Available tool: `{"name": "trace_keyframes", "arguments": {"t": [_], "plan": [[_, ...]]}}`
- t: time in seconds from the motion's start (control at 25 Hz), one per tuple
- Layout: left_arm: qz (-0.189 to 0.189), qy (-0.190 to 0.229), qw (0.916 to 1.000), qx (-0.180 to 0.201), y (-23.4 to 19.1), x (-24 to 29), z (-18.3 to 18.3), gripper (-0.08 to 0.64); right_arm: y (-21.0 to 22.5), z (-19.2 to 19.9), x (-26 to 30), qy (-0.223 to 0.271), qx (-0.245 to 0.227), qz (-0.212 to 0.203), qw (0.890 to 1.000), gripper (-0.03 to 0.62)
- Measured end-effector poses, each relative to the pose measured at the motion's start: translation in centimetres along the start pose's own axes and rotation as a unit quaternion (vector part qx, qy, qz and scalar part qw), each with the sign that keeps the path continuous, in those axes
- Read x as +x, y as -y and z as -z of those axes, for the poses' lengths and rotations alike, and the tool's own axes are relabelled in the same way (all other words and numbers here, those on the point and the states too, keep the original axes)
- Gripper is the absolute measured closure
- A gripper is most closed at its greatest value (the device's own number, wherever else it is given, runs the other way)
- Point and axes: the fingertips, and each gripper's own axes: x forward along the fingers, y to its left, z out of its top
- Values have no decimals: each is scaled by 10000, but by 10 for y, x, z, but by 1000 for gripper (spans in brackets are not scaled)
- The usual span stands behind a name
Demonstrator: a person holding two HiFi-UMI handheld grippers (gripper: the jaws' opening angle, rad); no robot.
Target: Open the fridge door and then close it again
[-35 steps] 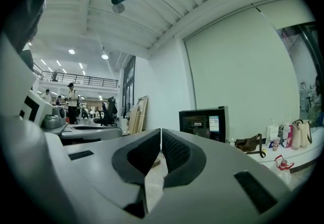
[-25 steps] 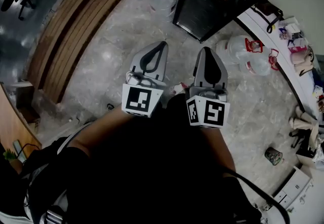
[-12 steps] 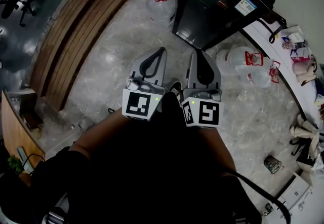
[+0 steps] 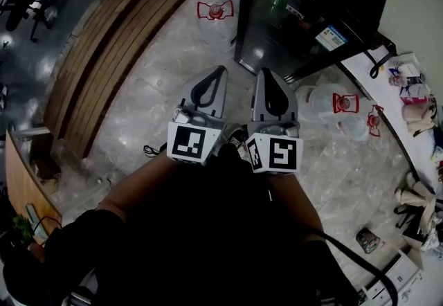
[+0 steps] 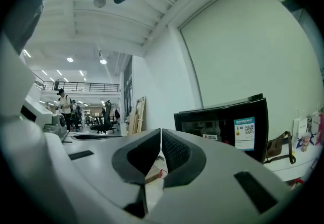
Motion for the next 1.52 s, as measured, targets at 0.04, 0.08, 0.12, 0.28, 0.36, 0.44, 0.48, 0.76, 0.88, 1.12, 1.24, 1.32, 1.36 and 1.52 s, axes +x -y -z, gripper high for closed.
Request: {"name": "trace_keyframes", "arguments": {"t": [0.04,0.08,0.12,0.28,0.36,0.44,0.48,0.76,0.88,1.12,1.24,1.32,1.36,1.52], "plan": [[40,14,10000,-5,-5,7,0,552,2,0,7,0,4,27,10000,575],[94,39,9999,-9,-10,14,1,552,5,1,15,4,2,65,10000,575],[164,75,9998,-20,-15,21,1,552,7,2,23,11,-3,112,9999,575],[536,19,9985,-144,-36,54,17,552,13,16,57,-89,-8,290,9995,575],[659,-86,9977,-156,-47,78,26,552,22,19,78,-119,-42,388,9992,575],[751,-128,9969,-172,-62,103,34,552,28,23,101,-113,-76,484,9987,575],[798,-147,9966,-168,-69,114,39,552,29,27,112,-121,-89,518,9985,575],[1122,-282,9933,-85,-94,177,80,544,51,63,170,-220,-108,777,9967,575],[1192,-343,9921,-165,-105,203,102,492,62,83,190,-247,-28,909,9956,575],[1460,-381,9883,-231,-123,245,139,449,78,124,217,-286,54,1081,9937,575],[1621,-385,9858,-231,-127,263,154,436,82,143,226,-342,78,1110,9932,575],[1704,-362,9844,-227,-128,276,162,430,84,153,232,-357,77,1107,9932,575],[1746,-347,9838,-225,-128,282,165,428,86,157,235,-361,79,1106,9932,575],[1944,-249,9804,-194,-126,300,174,422,92,171,244,-374,116,1136,9927,575]]}}
